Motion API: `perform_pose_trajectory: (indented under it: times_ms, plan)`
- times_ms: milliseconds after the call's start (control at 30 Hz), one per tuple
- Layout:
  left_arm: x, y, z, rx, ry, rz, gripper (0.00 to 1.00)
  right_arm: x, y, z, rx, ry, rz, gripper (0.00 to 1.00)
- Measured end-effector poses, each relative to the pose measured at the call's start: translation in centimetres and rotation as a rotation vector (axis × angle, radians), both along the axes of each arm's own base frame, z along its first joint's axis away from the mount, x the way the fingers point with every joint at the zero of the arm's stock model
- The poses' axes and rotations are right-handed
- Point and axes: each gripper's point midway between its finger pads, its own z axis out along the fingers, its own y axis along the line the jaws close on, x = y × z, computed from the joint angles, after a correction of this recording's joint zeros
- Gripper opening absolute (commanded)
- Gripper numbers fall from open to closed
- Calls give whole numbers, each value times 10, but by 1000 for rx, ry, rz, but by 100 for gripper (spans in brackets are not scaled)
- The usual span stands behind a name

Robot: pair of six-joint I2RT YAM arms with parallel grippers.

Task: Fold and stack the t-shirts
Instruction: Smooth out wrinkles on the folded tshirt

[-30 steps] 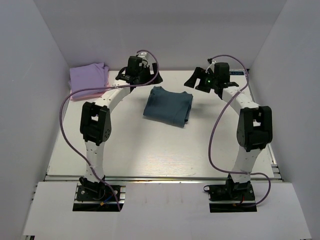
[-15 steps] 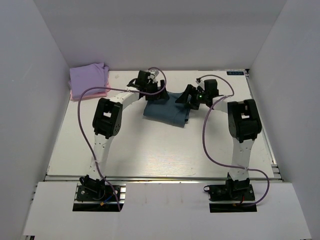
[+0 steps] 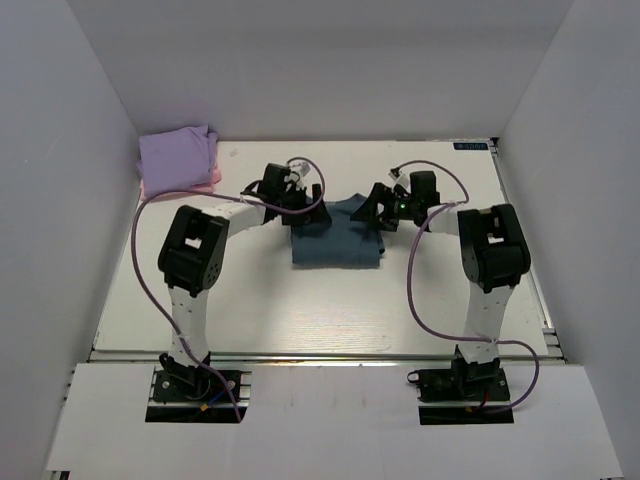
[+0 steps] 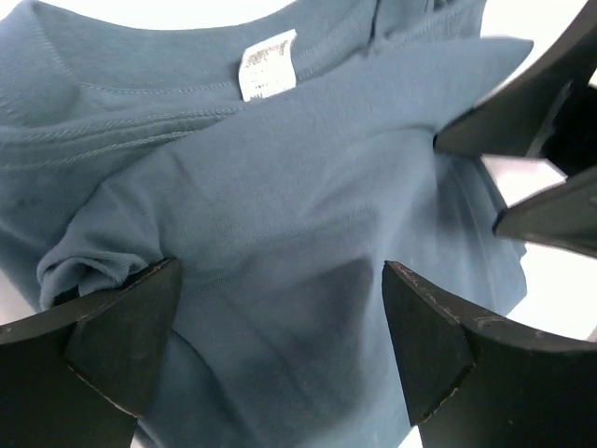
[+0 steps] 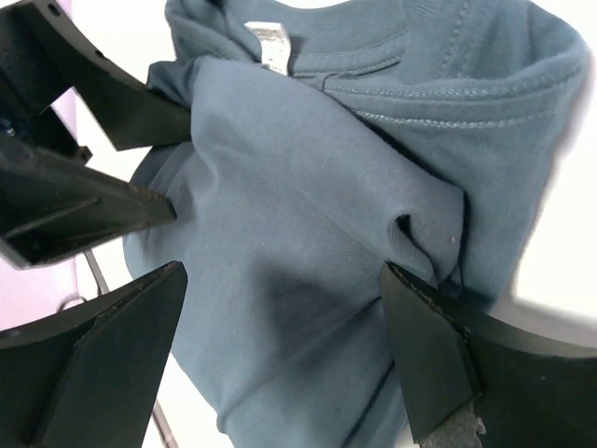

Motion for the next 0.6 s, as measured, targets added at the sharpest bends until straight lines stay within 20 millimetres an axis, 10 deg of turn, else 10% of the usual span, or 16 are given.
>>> perform_pose_trajectory:
  times_ms: [300,600]
  plan:
    - [-98,30,16,115,80,20,100,-109,8,4,-82,69,103,90]
    - [-115,75,95,142,-112,179,100,-112,-5,65,-138,-69,2,90]
